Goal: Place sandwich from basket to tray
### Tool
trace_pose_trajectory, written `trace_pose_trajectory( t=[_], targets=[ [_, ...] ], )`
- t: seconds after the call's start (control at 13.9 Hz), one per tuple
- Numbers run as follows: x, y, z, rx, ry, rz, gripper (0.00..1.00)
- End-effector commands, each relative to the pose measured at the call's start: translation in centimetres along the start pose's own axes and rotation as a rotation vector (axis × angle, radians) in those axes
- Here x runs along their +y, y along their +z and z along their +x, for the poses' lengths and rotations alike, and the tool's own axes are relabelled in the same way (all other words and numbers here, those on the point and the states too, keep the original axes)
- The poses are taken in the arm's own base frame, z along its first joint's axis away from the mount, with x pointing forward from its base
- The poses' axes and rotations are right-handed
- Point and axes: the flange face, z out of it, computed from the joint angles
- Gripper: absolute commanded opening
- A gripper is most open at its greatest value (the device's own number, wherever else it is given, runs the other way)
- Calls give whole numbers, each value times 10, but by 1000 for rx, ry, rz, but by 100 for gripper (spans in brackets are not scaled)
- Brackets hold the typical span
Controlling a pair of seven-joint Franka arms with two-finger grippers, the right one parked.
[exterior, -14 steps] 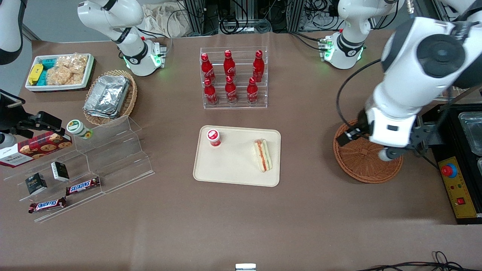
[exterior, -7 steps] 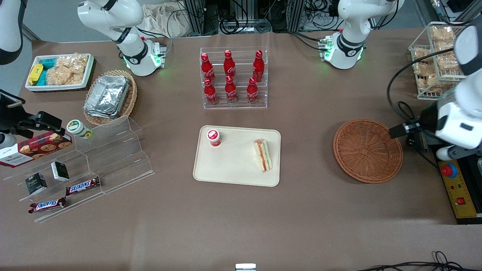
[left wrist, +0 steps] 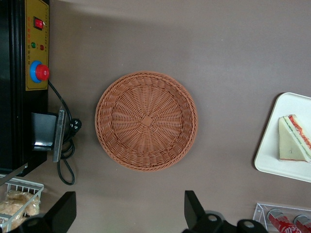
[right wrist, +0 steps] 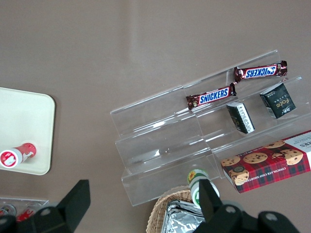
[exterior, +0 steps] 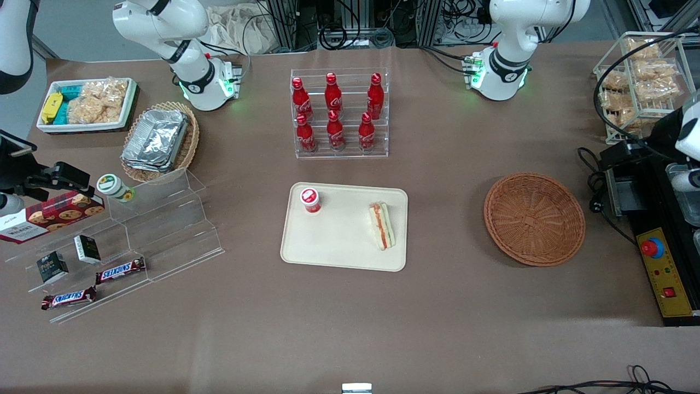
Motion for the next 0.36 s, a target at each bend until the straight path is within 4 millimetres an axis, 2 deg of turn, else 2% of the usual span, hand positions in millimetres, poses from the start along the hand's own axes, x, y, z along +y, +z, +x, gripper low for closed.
trace_pose_trajectory(
  t=[0.0,0.29],
  targets=[
    [-6,2,-20,13,16,-21,100],
    [-4,0,-21,17,17,-3,100]
  ],
)
